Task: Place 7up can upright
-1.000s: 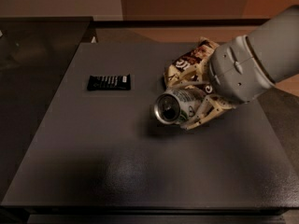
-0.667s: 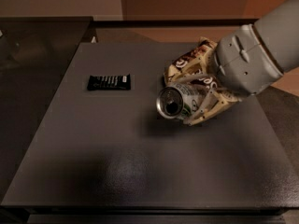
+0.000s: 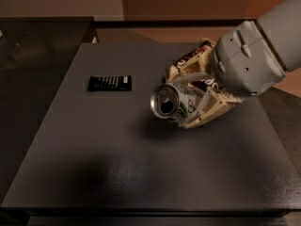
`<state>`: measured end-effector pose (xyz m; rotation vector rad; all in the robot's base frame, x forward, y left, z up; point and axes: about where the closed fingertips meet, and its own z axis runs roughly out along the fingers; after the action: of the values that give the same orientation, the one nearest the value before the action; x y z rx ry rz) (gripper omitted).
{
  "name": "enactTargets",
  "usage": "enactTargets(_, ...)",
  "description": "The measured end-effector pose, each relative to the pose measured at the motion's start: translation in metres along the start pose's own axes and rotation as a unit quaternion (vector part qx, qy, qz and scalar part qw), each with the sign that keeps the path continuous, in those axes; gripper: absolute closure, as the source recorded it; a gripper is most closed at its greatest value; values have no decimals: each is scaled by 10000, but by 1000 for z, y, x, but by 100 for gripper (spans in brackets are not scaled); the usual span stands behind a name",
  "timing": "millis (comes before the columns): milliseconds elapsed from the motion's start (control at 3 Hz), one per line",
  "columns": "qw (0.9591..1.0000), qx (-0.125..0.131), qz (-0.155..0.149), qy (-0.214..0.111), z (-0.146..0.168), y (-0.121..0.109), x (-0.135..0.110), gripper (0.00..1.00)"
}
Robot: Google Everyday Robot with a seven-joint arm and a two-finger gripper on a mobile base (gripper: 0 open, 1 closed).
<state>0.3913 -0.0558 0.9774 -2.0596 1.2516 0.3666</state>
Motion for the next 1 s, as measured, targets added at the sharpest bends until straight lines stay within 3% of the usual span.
enactTargets(333,9992,65,222,-341,3,3,-8,100)
enactTargets(667,9955,96,463,-822,9,7,-19,100)
enactTargets(1000,9955,96,463,-822,9,7,-19,100)
